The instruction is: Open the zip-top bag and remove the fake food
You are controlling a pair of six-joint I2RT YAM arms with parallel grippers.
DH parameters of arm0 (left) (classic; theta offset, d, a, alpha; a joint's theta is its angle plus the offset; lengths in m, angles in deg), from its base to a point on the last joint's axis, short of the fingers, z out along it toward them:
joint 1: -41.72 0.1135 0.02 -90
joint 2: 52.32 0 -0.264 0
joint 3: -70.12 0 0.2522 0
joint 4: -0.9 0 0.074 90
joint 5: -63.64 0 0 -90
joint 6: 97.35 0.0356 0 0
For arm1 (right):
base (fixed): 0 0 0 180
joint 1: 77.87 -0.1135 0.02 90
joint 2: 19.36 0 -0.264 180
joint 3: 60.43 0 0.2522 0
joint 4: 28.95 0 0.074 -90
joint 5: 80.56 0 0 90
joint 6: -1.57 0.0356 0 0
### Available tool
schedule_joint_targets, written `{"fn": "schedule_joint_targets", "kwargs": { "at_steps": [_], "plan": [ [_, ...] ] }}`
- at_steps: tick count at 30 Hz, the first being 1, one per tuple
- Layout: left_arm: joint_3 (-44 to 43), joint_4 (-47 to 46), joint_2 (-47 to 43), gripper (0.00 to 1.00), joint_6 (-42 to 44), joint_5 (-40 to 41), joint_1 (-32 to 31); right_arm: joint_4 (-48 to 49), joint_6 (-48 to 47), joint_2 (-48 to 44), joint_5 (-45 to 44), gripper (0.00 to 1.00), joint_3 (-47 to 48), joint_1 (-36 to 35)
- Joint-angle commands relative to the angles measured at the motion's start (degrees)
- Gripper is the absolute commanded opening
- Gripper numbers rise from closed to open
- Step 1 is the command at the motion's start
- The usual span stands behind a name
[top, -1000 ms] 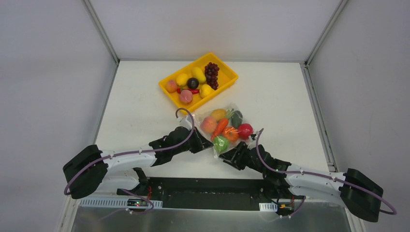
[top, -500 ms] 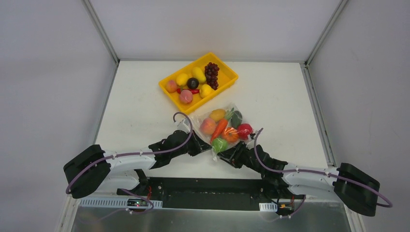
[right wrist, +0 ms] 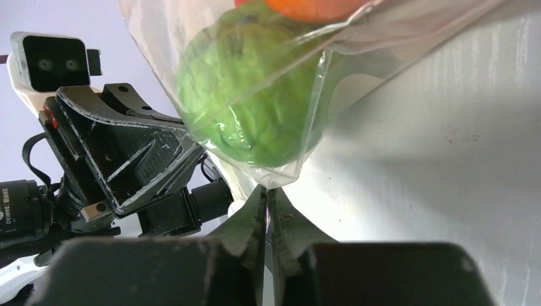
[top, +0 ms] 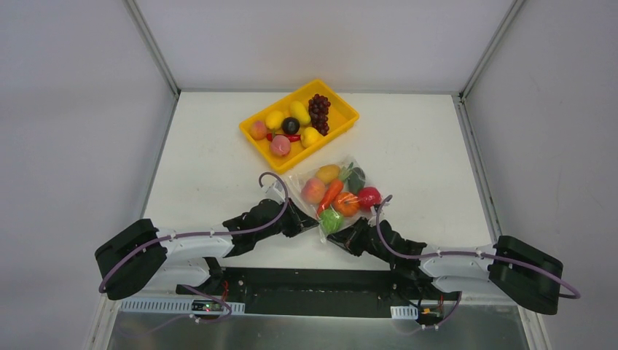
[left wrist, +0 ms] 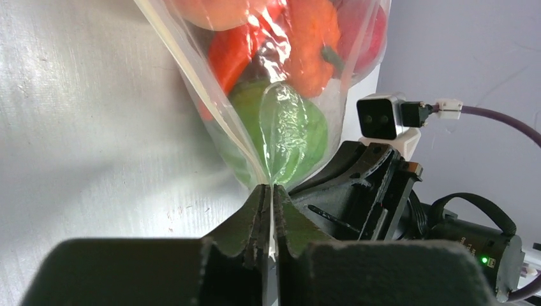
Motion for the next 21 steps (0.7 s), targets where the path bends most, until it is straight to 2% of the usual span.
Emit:
{"fn": "schedule_joint_targets", "kwargs": {
  "at_steps": [1,6,8,13,21],
  "plan": [
    [0.10,-1.95,-2.37,0.10,-1.15,-0.34,-0.76,2.82,0.33,-1.45,-2.46,0.01,1.14,-0.33],
    [0.04,8.39,-7.32,0.37,-0.08,-0.05,-0.89,-1.22,0.18,-7.35,-4.15,0.00,1.20,-0.39],
    [-0.22,11.94,-8.93,0.41,0.39,-0.37,-0.95,-3.46,-0.23,-9.88,-5.18,0.00,1.32,-0.40],
    [-0.63,12.91,-9.34,0.43,-0.10,-3.69,-2.25,-7.47,-1.04,-14.03,-6.89,0.00,1.90,-0.39],
    [-1.49,2.65,-4.33,0.44,-4.03,-3.14,-5.87,-6.33,-1.08,-13.06,-6.30,0.00,2.12,-0.38]
  ]
}}
